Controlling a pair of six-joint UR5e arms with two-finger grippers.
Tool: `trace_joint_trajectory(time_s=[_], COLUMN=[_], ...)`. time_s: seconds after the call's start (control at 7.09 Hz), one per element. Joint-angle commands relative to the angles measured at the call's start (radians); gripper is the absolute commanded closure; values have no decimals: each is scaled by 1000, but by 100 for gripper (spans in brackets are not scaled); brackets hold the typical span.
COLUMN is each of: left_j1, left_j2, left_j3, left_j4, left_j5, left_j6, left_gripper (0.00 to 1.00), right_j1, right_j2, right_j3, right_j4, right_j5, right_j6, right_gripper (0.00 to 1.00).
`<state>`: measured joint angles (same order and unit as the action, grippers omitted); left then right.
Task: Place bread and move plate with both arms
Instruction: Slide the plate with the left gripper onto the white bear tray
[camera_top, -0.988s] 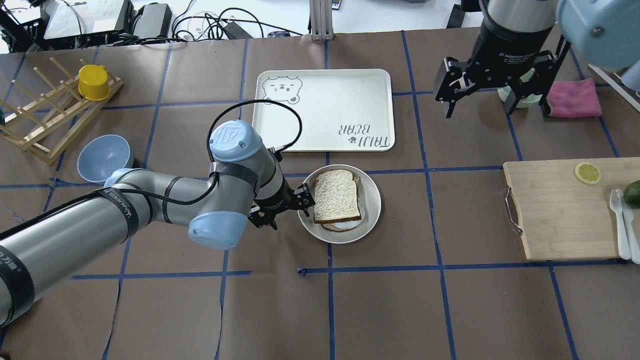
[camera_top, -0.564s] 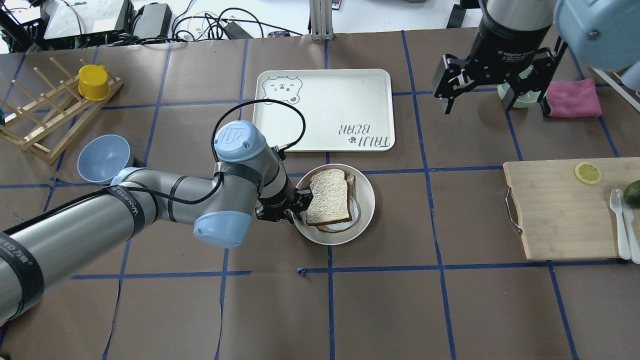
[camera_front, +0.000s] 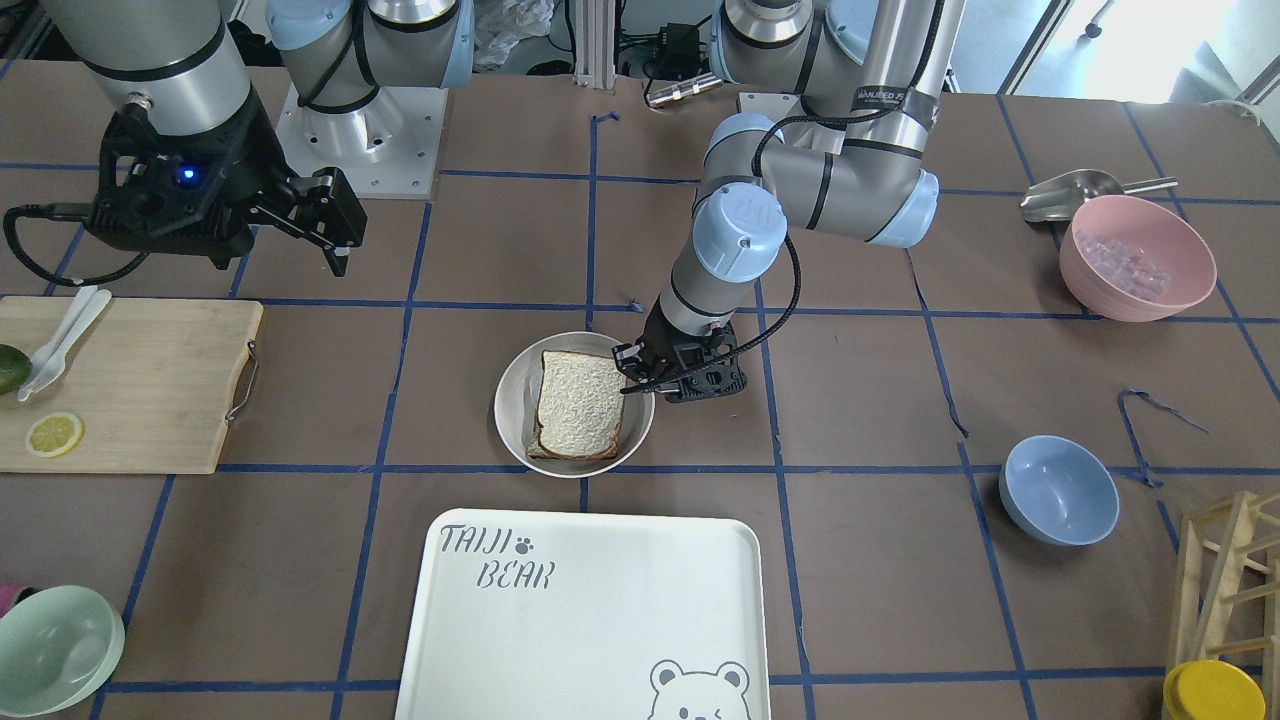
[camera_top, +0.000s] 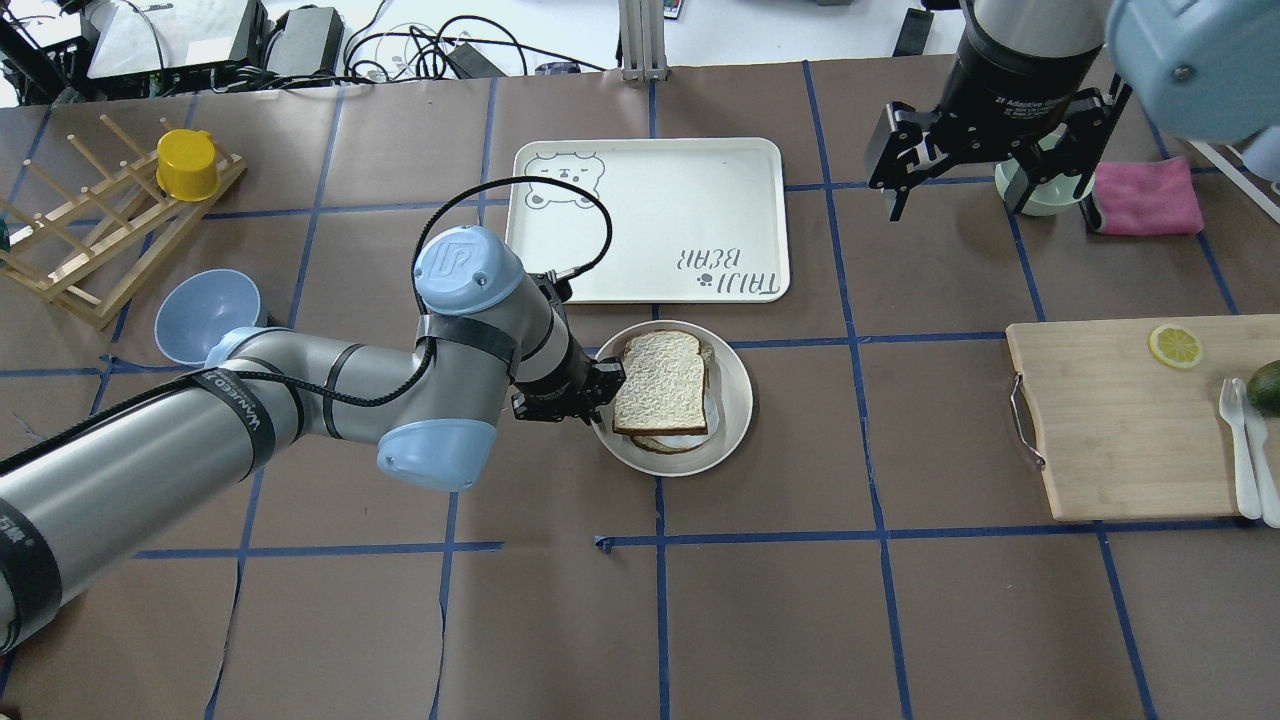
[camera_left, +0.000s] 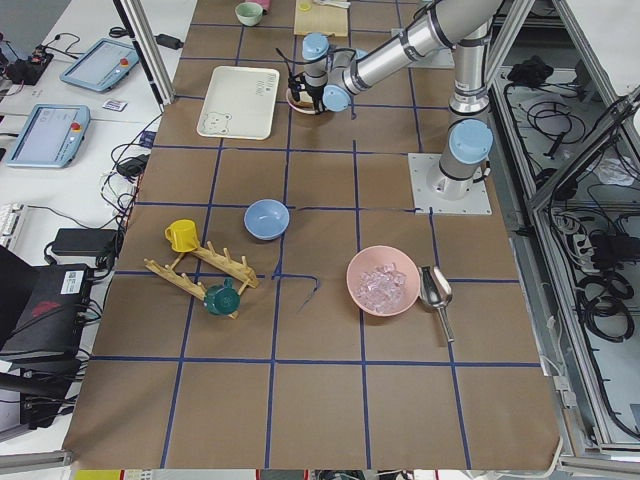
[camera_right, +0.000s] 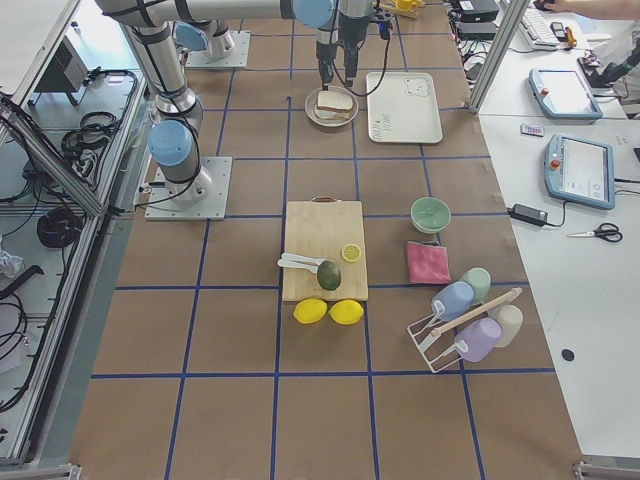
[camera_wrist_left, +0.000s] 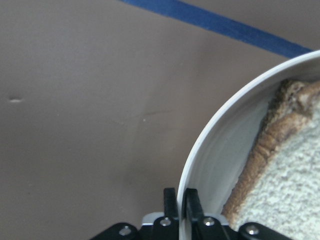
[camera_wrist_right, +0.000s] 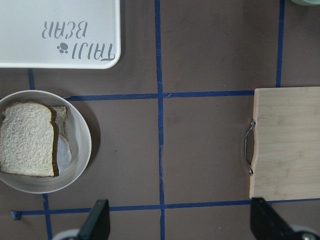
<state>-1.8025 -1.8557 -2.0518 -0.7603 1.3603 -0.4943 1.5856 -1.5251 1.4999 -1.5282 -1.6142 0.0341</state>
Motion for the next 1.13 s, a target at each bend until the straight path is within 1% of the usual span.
trace_joint_trajectory(time_s=[0.0,0.14,0.28,0.56,0.85,0.99], left_j1=[8,31,81,101,118,124], left_j2=[64,78,72,-20,-164,-231], left_j3=[1,5,45,198,371,445], left_j4=[22,32,33,19,10,-34], left_j5=[-32,-58,-91,-98,-102,-104], left_j6=[2,3,5,3,-19,-33], left_gripper=[100,100,100,100,100,100], right_j1=[-1,-1,-3,-3,-1,-1], right_j2=[2,2,2,2,0,2], right_j3=[0,0,0,0,0,0], right_j4=[-6,-4,-6,-16,-17,-16], right_j5=[0,-1,0,-1,-4,0], right_j6=[-3,-2,0,-2,0,-2], right_gripper=[0,0,0,0,0,0])
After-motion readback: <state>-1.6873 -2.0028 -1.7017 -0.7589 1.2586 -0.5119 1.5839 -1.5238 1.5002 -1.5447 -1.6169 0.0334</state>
